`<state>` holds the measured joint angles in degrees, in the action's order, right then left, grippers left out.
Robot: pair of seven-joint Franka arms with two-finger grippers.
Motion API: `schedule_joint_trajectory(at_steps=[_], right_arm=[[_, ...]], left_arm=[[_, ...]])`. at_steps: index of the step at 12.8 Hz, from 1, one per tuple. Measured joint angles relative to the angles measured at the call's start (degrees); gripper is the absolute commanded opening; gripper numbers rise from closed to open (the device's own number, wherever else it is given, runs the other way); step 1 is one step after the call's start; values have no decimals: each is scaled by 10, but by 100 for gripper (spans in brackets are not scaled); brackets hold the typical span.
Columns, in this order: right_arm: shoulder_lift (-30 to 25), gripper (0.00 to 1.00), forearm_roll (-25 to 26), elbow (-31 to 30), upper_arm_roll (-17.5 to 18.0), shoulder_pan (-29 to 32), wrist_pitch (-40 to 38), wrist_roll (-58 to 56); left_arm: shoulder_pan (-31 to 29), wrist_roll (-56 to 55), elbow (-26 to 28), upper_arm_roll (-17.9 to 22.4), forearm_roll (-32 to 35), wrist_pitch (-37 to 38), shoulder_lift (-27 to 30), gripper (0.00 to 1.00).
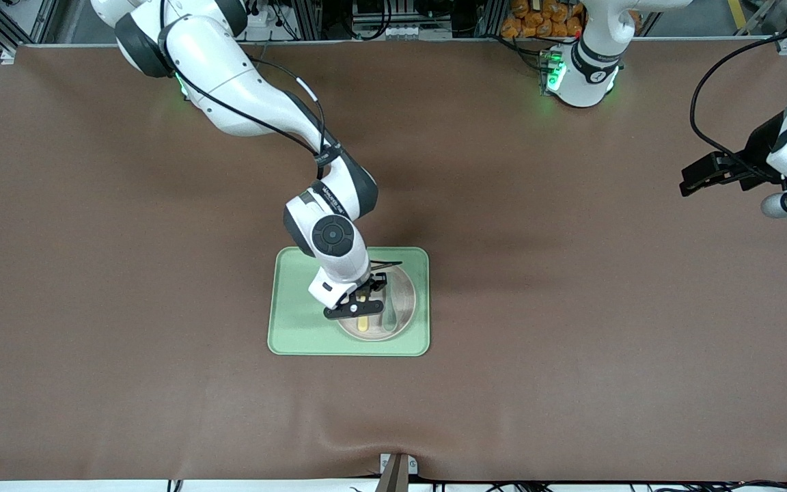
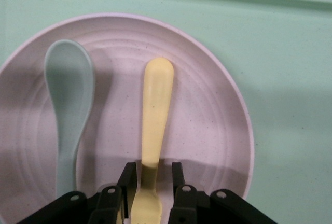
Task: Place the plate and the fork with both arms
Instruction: 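Lift the yellow fork out of the plate with the right gripper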
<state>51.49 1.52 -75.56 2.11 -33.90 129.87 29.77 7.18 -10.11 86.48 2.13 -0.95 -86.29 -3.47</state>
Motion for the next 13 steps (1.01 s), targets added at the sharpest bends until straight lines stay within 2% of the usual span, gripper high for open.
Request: schedule_joint_trajectory(at_steps=[2,7,13], right_arm=[[0,31,0,0,0,0,0,4],[1,1,1,0,0,-2,0,9],[0,0,2,15,-3,-2,-3,15]], left_arm=[[0,0,7,-1,0,-5,1,100],[0,6,20,-2,0,-15,3,100],[0,9,30,-3,0,-17,19,100]])
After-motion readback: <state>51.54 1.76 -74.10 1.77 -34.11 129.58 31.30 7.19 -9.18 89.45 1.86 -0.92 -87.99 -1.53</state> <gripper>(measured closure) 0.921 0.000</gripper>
